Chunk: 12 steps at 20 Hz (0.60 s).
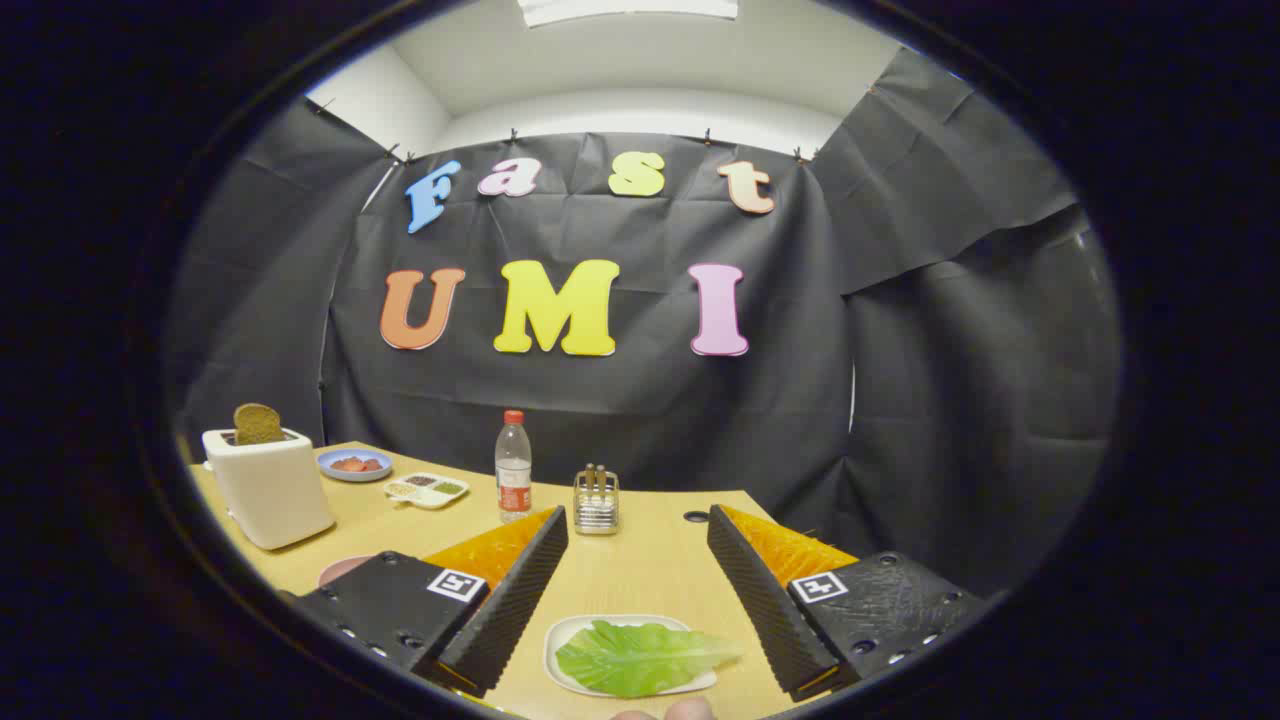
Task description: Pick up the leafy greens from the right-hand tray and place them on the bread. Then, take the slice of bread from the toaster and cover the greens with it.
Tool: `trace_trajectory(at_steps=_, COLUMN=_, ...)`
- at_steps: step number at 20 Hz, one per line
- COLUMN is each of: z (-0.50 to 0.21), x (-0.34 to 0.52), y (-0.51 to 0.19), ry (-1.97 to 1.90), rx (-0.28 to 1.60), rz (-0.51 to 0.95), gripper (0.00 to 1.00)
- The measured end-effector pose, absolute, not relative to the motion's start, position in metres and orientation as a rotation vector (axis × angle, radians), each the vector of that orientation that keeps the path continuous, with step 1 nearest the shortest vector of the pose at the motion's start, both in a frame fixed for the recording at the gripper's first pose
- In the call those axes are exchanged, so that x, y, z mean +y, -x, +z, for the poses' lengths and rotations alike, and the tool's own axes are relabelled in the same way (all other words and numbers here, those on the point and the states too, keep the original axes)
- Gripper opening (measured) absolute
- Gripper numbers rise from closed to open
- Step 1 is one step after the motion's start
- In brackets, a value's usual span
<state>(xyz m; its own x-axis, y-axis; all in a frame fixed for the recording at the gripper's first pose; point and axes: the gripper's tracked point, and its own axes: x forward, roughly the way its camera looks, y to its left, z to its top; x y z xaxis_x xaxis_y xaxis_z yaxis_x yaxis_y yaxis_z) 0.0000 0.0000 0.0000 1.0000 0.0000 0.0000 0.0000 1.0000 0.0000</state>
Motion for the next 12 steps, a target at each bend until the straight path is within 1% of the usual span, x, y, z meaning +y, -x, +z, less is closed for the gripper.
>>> trace_trajectory(at_steps=12, z=-0.021, x=-0.013, y=0.011, ry=-0.021, rx=0.049, rz=-0.052, gripper=0.95)
